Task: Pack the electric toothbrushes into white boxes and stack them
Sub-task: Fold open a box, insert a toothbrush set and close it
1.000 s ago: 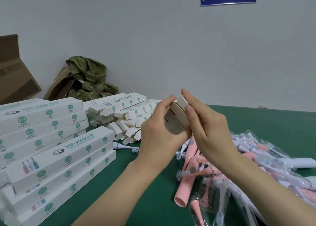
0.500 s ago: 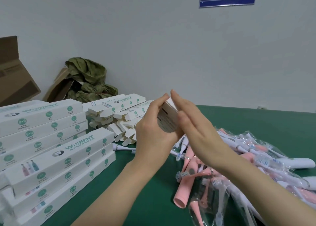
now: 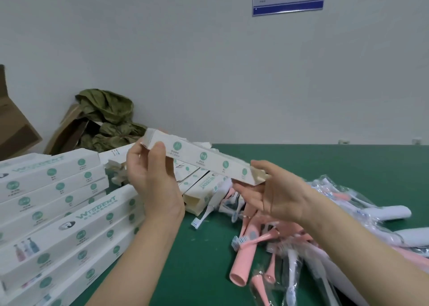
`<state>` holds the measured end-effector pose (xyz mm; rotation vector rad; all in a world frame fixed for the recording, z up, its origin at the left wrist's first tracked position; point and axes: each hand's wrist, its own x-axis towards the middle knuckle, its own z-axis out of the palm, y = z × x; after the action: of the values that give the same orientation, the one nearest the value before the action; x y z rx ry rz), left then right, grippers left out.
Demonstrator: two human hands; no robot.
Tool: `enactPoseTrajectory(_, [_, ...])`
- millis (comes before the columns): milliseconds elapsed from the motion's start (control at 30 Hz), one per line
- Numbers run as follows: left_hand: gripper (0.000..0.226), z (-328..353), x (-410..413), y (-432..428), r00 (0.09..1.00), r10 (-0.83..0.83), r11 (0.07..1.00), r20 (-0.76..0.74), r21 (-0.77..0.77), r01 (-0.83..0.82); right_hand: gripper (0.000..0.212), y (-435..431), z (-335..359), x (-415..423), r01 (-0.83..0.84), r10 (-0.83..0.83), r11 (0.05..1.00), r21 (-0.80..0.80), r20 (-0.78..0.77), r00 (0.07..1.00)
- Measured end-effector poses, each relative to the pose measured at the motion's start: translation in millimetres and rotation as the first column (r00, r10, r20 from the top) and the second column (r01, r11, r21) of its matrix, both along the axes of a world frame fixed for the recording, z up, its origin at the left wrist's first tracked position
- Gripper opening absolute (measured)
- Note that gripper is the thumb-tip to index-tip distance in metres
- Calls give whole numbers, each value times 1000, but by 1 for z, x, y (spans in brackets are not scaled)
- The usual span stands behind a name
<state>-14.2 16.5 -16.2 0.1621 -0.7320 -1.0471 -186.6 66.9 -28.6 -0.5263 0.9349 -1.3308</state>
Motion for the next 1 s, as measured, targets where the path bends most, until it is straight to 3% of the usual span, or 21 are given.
enactPoseTrajectory(67, [30,-9,-2,-5,992,19,998,128,62,-27,17,0,1,-1,172,-173,984,-55,-14,985])
enactPoseTrajectory(100, [41,-14,-1,-8,952,102,984,290,111,-139,13,-1,0,-1,257,-260,962,-88,-31,965])
enactPoseTrajectory(133, [54,-18,-1,-10,850,209,943,483,129,-306,11,-1,0,-2,326,-335,936,-132,-61,940])
enactPoseTrajectory(200, [70,-24,3,-11,580,428,837,693,-62,-543,10,-1,1,-1,402,-453,881,-252,-200,869])
enactPoseTrajectory(300, [70,-24,-2,-6,302,592,784,747,-449,-428,5,3,4,10,315,-512,836,-449,-434,741])
enactPoseTrajectory(367, [77,-25,-11,1,146,626,772,766,-582,-255,7,8,7,22,225,-542,811,-540,-549,637])
enactPoseTrajectory(433, [79,-30,-18,4,63,664,744,745,-650,-154,10,12,8,31,157,-579,791,-591,-641,504])
enactPoseTrajectory(500, [76,-34,-19,3,100,649,759,755,-630,-168,13,15,7,37,95,-562,798,-596,-677,476])
enactPoseTrajectory(633, [72,-29,-13,0,229,630,776,742,-588,-230,13,16,9,40,50,-492,805,-591,-618,613])
enactPoseTrajectory(767, [70,-27,-9,3,205,697,715,687,-688,-127,31,15,14,37,125,-468,818,-561,-524,711])
enactPoseTrajectory(900, [45,-25,-10,6,175,683,727,709,-684,-62,30,14,13,33,145,-491,823,-549,-562,665])
enactPoseTrajectory(1000, [21,-21,-8,7,218,571,813,792,-582,-13,36,13,11,35,120,-579,784,-609,-646,498])
